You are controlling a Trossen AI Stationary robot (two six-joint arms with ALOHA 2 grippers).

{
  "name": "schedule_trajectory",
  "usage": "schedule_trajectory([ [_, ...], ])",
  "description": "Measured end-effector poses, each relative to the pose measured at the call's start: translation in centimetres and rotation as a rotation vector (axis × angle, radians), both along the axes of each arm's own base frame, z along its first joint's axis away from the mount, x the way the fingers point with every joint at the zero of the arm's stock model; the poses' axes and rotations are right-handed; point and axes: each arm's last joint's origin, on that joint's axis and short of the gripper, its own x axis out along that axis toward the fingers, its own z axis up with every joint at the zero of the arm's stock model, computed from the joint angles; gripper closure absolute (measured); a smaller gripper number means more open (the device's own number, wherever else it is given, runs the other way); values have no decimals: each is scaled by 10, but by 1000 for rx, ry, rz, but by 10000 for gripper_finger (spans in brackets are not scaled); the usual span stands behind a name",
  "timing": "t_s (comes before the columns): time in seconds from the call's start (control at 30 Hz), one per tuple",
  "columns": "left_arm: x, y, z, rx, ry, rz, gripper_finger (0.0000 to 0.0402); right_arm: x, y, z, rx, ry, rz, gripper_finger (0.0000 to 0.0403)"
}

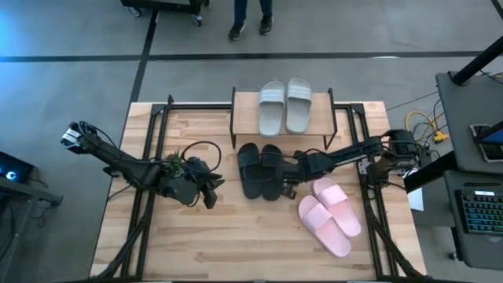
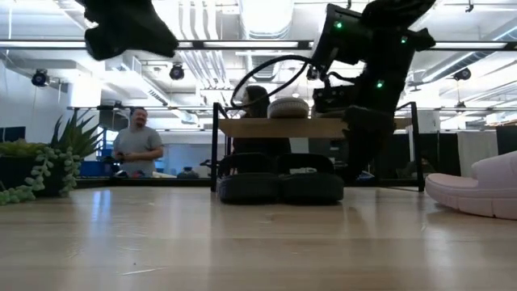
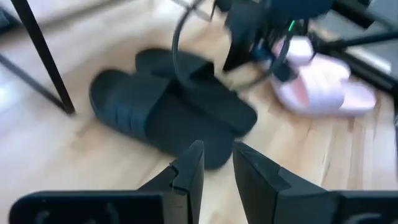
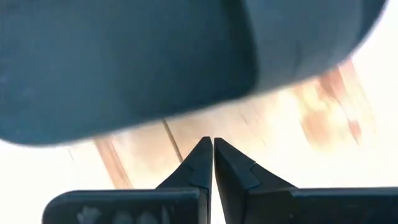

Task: Pick and place slides into the shelf
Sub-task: Adjust the black left slipper under the shelf

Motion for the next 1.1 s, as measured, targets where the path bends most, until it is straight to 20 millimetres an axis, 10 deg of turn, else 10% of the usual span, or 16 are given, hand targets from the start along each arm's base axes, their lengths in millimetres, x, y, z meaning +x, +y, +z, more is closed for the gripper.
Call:
schedule_trajectory([
  [0.3,34,-23,-54,-295,-44,-108,330,-14,21,14,421,14,-104,394],
  [1.1,129,-34,-156,-343,-126,95,330,0,56,15,411,-153,-124,394],
])
